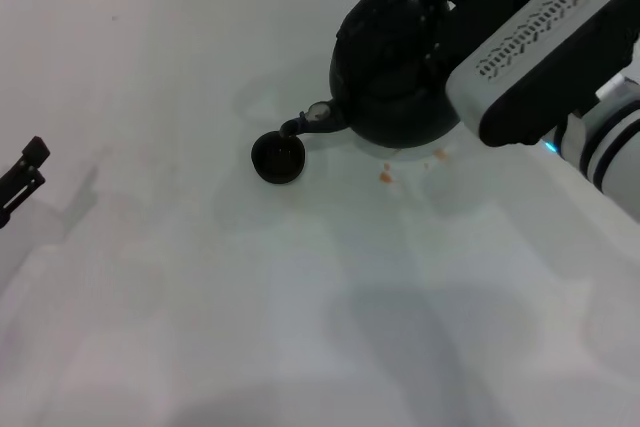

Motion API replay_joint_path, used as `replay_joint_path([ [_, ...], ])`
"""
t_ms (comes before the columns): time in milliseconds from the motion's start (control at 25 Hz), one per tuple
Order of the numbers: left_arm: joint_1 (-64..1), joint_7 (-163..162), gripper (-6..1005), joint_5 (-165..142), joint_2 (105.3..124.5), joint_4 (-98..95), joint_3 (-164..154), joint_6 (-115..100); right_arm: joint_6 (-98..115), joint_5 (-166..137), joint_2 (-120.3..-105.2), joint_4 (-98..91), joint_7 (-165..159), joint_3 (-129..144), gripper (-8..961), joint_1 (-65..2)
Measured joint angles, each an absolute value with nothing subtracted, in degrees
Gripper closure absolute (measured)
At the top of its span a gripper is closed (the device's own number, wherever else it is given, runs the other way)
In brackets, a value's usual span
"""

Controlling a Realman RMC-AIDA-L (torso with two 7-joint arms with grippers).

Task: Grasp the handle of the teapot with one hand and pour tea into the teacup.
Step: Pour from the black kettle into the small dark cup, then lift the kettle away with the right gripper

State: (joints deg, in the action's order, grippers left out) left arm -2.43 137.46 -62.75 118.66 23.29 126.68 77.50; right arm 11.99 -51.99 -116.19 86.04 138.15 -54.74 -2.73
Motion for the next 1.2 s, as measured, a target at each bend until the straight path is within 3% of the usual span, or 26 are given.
replay_joint_path([
  [1200,-3.37,138.25,137,-62.60,118.47,21.88,127.09,76.90,30.61,-71.48,-115.68,86.81,125.32,-41.58,846,-6.82],
])
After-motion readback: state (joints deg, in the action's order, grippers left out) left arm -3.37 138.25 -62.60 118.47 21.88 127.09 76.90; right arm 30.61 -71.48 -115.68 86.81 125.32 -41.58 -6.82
